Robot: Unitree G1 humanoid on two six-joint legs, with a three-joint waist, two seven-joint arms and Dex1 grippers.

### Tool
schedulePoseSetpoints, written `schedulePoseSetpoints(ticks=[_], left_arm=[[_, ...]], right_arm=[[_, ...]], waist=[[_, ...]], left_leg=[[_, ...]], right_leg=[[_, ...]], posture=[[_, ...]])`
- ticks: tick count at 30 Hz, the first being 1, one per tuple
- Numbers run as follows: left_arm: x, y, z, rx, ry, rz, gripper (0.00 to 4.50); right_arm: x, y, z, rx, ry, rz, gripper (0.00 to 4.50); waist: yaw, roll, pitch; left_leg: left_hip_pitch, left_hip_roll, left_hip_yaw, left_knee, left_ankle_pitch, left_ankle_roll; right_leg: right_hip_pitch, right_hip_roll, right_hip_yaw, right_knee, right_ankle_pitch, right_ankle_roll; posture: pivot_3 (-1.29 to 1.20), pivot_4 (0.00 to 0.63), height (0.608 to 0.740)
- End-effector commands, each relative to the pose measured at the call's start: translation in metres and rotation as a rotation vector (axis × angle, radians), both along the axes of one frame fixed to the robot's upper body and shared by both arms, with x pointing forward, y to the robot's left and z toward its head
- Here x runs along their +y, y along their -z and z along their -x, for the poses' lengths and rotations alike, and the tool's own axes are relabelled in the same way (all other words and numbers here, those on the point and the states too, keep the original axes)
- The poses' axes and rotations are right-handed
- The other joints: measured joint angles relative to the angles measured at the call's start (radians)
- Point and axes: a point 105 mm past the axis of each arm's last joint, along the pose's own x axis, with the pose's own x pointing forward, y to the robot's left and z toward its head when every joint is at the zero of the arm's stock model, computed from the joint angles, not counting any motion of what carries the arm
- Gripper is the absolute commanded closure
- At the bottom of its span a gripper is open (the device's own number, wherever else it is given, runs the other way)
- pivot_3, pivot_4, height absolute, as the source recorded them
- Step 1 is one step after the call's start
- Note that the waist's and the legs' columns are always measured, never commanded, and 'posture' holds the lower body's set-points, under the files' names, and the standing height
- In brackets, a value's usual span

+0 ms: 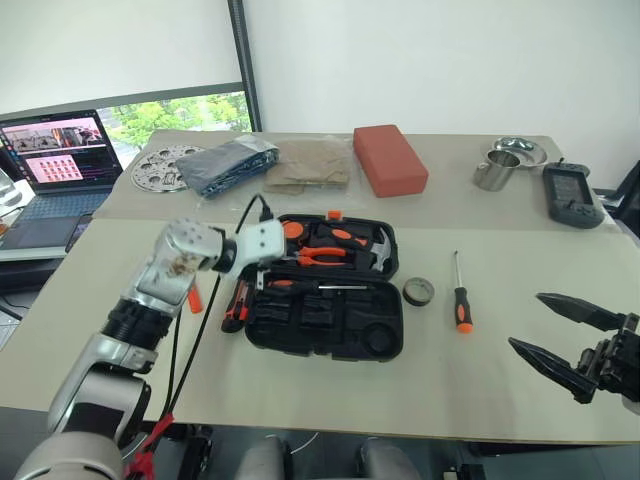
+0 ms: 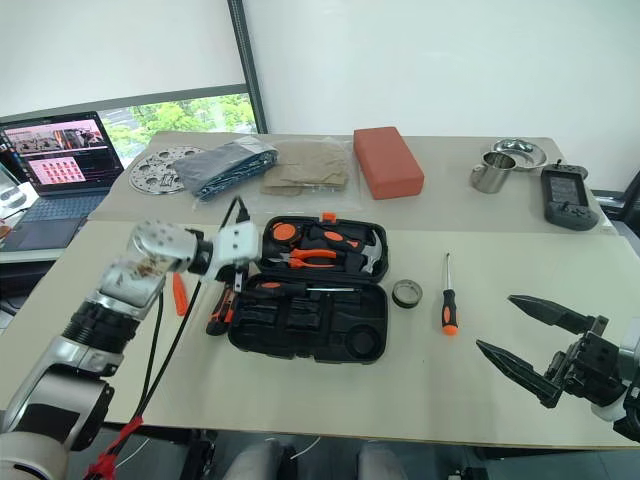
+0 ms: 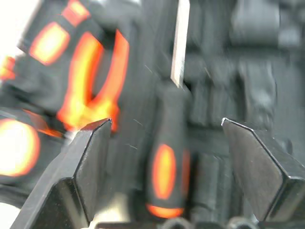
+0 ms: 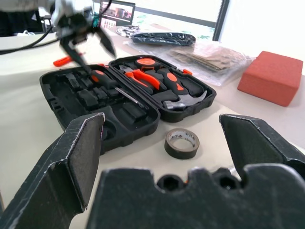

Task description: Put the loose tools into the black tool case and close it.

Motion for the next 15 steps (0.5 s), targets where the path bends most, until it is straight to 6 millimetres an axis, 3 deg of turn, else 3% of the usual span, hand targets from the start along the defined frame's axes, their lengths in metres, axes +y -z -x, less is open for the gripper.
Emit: schedulePoseSetpoints(ticks=[1, 3, 12, 15], left_arm=[[-0.02, -0.014, 0.002, 0.024, 0.019, 0.15, 0.8], [-0.029, -0.006, 0.0, 0.085, 0.003, 0.248, 1.15], [-0.022, 0.038, -0.007, 0.144, -0.009, 0.353, 4.49], [-0.022, 0.049, -0.012, 0.145, -0.018, 0.342, 4.49]], right_arm=[[-0.001, -0.004, -0.001, -0.023, -0.013, 0.024, 0.0], [0.0, -0.003, -0.001, -0.025, -0.014, 0.022, 0.0], [0.002, -0.003, 0.003, -0.028, -0.007, 0.019, 0.0], [0.002, -0.003, 0.003, -0.028, -0.006, 0.018, 0.0]], waist=[[0.005, 0.001, 0.0], [0.009, 0.001, -0.001], [-0.001, 0.001, 0.0], [-0.001, 0.001, 0.0]], left_leg=[[0.0, 0.0, -0.001, 0.0, 0.0, 0.0], [-0.002, -0.001, -0.002, 0.0, 0.0, 0.0], [-0.003, -0.001, -0.008, 0.002, 0.0, 0.0], [-0.003, -0.001, -0.008, 0.002, 0.0, 0.0]], right_leg=[[0.0, 0.0, 0.0, 0.0, 0.0, 0.0], [0.0, 0.0, 0.0, -0.001, 0.0, 0.0], [0.0, 0.003, 0.001, 0.0, 0.0, 0.0], [0.001, 0.003, 0.001, 0.0, 0.0, 0.0]], posture=[[0.0, 0.15, 0.74], [0.0, 0.15, 0.74], [0.0, 0.15, 0.74], [0.0, 0.15, 0.74]])
